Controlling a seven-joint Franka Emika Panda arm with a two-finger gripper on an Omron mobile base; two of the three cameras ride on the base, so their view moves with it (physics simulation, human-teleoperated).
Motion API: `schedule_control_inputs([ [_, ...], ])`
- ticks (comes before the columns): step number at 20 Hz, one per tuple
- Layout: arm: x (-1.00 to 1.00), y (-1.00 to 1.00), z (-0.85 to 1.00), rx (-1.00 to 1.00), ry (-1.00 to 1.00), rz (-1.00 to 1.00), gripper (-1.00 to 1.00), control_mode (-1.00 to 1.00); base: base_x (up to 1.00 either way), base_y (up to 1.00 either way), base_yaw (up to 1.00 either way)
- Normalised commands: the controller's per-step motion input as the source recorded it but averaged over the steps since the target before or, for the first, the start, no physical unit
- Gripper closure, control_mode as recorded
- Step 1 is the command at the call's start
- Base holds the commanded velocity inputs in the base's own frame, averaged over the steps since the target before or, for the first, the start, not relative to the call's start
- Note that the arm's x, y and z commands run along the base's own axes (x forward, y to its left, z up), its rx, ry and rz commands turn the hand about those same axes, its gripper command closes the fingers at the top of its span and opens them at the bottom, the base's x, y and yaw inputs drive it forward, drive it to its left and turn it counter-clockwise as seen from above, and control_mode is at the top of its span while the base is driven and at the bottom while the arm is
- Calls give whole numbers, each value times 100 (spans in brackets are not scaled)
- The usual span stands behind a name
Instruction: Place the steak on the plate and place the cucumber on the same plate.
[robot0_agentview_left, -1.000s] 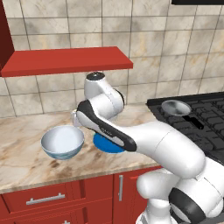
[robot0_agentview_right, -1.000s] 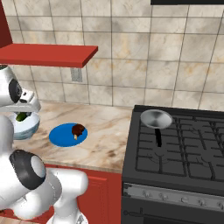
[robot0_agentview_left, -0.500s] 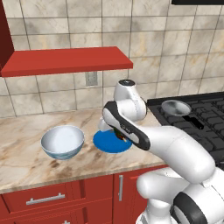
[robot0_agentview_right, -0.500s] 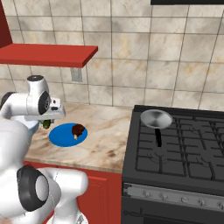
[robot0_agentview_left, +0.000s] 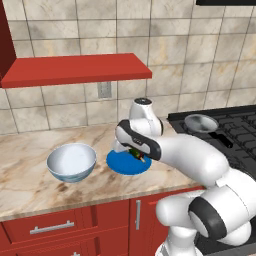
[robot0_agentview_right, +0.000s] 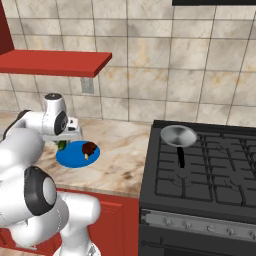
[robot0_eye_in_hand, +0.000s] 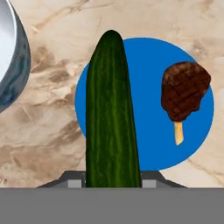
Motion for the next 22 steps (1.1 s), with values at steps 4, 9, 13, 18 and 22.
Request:
schedule_control_inputs([
  [4,40,0,-46,0,0,-1,100,-100,0,0,0],
  [9,15,0,-49,-4,4,-2,100,-100,0,0,0],
  [13,1,0,-46,-3,4,-3,100,-100,0,0,0],
  [18,0,0,-41,-3,0,-1,100,-100,0,0,0],
  [22,0,0,-18,0,0,0,100,-100,0,0,0],
])
